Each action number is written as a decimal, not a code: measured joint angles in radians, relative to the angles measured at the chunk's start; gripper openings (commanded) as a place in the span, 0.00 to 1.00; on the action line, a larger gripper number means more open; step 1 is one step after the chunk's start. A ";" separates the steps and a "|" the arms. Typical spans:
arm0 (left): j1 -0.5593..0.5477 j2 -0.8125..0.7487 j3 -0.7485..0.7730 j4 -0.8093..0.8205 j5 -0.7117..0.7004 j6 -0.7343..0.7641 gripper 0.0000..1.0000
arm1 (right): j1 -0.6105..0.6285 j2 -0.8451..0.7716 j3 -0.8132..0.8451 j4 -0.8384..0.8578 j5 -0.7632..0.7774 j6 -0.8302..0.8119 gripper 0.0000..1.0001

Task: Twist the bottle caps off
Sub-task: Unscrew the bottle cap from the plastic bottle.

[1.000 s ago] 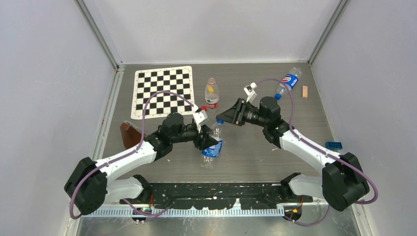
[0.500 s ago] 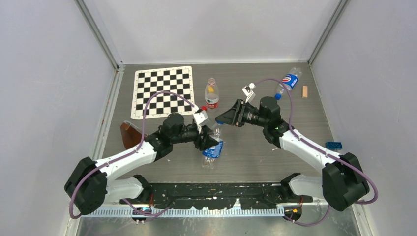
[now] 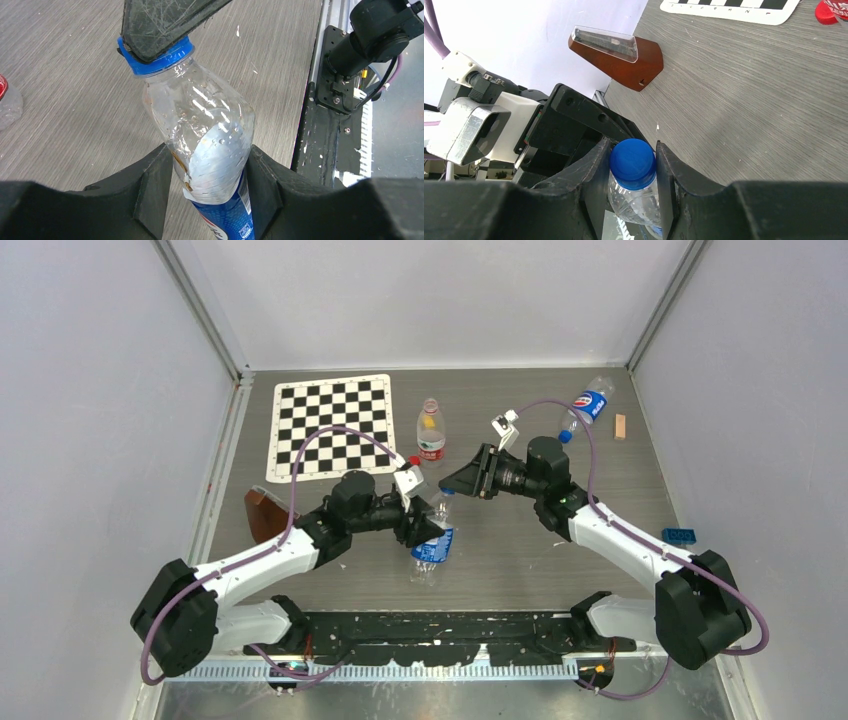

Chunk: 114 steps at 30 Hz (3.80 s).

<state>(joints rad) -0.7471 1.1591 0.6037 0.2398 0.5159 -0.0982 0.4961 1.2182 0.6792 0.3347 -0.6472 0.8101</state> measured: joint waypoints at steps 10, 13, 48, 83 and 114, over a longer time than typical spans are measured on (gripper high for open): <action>-0.005 -0.020 -0.035 0.085 -0.070 -0.026 1.00 | 0.000 -0.003 0.003 -0.024 0.066 0.016 0.12; -0.005 -0.024 -0.057 0.131 -0.098 -0.038 1.00 | 0.000 -0.021 -0.007 0.001 0.098 0.044 0.12; -0.001 -0.003 -0.081 0.227 -0.101 -0.114 0.41 | 0.000 -0.072 -0.056 0.145 0.148 0.130 0.14; -0.146 -0.014 -0.053 -0.094 -0.371 0.362 0.09 | -0.048 -0.112 0.035 -0.399 -0.036 -0.126 0.58; -0.148 -0.055 -0.100 -0.073 -0.380 0.455 0.05 | -0.062 0.026 0.035 -0.275 -0.120 -0.082 0.50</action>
<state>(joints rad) -0.8948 1.1046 0.5041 0.1665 0.1360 0.3565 0.4339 1.2446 0.7143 0.0593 -0.7670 0.7277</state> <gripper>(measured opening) 0.434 0.479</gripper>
